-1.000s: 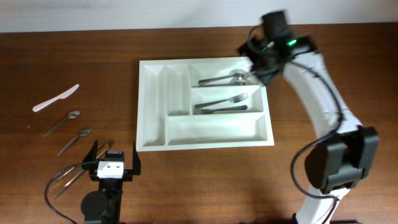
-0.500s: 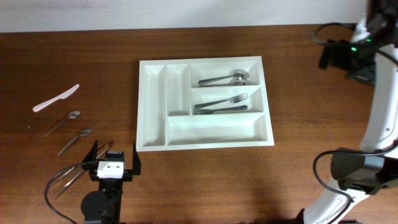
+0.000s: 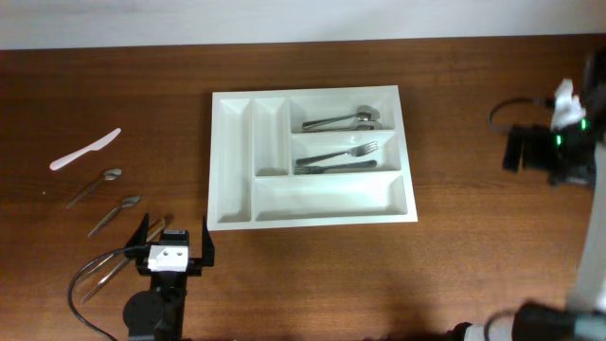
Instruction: Pack container
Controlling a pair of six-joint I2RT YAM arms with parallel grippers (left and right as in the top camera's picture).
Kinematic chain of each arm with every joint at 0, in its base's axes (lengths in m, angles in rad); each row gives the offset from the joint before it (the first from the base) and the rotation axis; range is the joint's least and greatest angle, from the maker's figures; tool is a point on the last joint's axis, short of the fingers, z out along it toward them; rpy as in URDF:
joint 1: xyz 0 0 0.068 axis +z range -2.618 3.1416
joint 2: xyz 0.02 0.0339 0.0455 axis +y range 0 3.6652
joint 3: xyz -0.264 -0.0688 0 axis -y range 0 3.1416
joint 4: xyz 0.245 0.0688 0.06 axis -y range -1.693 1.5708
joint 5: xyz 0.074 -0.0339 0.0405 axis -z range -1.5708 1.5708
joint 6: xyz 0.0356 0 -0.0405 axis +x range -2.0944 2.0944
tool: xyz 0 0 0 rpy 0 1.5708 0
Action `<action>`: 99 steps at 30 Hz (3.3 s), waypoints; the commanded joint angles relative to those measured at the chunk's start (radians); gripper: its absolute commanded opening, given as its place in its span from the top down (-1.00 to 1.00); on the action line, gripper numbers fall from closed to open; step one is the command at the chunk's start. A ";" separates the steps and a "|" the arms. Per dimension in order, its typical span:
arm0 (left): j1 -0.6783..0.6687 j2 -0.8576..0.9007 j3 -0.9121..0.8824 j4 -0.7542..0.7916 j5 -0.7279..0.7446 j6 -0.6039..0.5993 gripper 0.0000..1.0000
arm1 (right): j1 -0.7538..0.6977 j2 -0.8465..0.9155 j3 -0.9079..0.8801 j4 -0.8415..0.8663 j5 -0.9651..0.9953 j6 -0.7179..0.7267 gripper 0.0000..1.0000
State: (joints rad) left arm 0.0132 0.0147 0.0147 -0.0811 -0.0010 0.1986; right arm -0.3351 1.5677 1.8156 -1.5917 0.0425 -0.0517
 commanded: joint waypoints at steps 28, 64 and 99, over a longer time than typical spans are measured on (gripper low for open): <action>-0.004 -0.009 -0.005 -0.002 -0.003 0.013 -0.98 | -0.119 0.123 -0.612 0.734 0.095 -0.166 -0.98; -0.004 0.417 0.517 -0.552 0.056 -0.169 -0.98 | -0.254 0.124 -0.612 0.770 -0.062 -0.165 -0.98; 0.316 1.273 1.040 -1.374 -0.094 -1.910 -0.98 | -0.254 0.124 -0.612 0.770 -0.061 -0.165 -0.98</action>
State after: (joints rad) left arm 0.2913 1.2850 1.0374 -1.4448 -0.0582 -1.2060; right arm -0.5896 1.6825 1.2037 -0.8246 -0.0097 -0.2134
